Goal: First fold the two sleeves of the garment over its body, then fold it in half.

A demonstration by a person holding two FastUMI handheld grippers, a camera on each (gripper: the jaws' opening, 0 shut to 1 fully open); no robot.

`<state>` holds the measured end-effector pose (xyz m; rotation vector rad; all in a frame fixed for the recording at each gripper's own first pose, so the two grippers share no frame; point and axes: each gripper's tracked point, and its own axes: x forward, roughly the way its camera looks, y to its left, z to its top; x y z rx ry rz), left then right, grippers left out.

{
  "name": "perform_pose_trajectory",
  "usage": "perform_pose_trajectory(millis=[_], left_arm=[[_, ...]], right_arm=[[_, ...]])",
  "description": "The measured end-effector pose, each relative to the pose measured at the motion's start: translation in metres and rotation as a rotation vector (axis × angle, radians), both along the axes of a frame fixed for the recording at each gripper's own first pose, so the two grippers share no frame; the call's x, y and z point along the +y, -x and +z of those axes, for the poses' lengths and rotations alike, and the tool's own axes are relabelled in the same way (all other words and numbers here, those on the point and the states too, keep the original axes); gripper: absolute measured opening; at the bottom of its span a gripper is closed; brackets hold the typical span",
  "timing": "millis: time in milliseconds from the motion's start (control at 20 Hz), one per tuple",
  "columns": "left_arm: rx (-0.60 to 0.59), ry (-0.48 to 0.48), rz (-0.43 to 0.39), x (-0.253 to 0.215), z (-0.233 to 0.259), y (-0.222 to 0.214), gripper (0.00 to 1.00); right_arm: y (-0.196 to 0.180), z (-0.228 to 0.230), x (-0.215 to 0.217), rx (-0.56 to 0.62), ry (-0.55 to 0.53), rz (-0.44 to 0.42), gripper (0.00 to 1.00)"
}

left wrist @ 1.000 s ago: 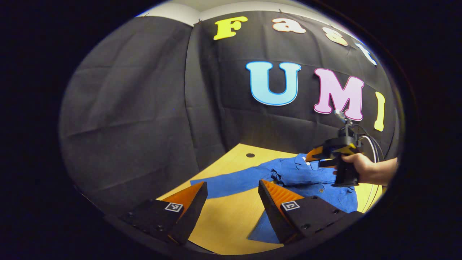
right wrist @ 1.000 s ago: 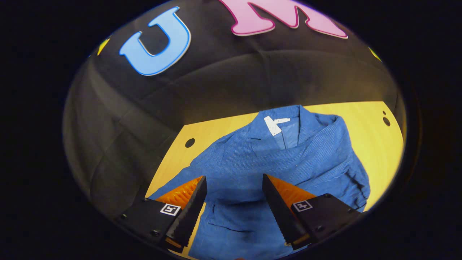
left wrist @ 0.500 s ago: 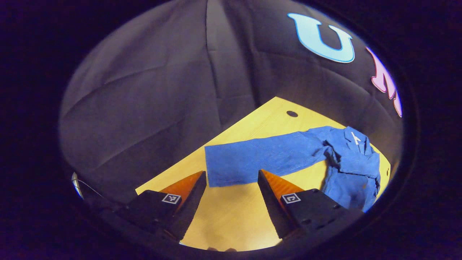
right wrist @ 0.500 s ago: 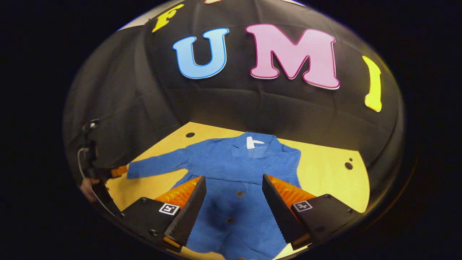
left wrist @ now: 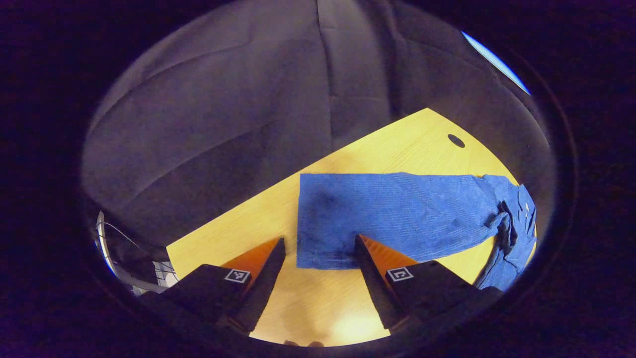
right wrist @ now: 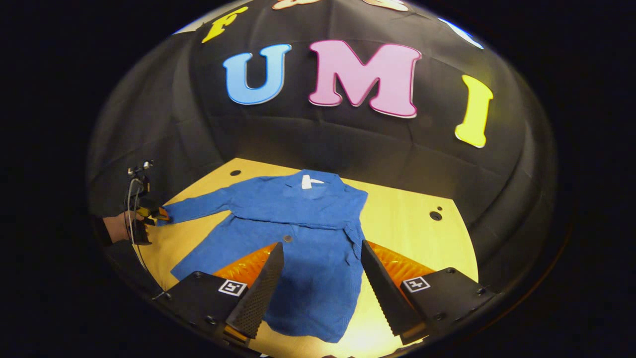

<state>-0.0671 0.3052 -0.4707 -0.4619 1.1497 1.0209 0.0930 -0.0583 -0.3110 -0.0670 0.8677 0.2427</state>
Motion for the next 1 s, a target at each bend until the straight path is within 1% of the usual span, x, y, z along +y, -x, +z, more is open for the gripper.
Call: perform_pose_trajectory(millis=[50,150,200,300,350,450,600,750,850,900,1000], left_arm=[[-0.002,0.000,-0.030,0.002,-0.002,-0.004,0.84],[0.002,0.031,-0.071,-0.005,-0.005,-0.009,0.84],[0.006,0.039,-0.071,-0.004,-0.005,-0.011,0.67],[0.000,0.050,-0.062,-0.001,-0.006,-0.011,0.66],[-0.009,0.052,-0.051,-0.001,-0.004,-0.015,0.57],[-0.050,0.063,-0.042,-0.005,-0.012,-0.020,0.31],[-0.114,0.091,-0.025,-0.010,-0.009,-0.027,0.03],[-0.158,0.119,-0.010,-0.011,-0.006,-0.028,0.03],[-0.184,0.102,0.004,-0.011,0.002,-0.033,0.03],[-0.203,0.083,-0.007,-0.010,0.011,-0.035,0.03],[-0.250,0.055,-0.050,-0.014,0.033,-0.056,0.03]], right_arm=[[0.002,-0.002,-0.003,0.010,-0.006,-0.020,0.98],[0.004,-0.005,-0.004,0.025,-0.015,-0.038,0.98],[0.007,-0.006,-0.003,0.031,-0.013,-0.034,0.98],[0.012,-0.012,-0.002,0.048,-0.005,-0.022,0.98],[0.014,-0.014,-0.002,0.056,-0.003,-0.021,0.98],[0.019,-0.017,0.002,0.079,-0.018,-0.024,0.98],[0.023,-0.019,0.004,0.088,-0.019,-0.019,0.98],[0.024,-0.022,-0.004,0.087,-0.011,-0.027,0.98],[0.023,-0.024,-0.009,0.094,-0.015,-0.050,0.98],[0.023,-0.025,-0.011,0.098,-0.020,-0.060,0.98],[0.024,-0.027,-0.016,0.104,-0.023,-0.065,0.98]])
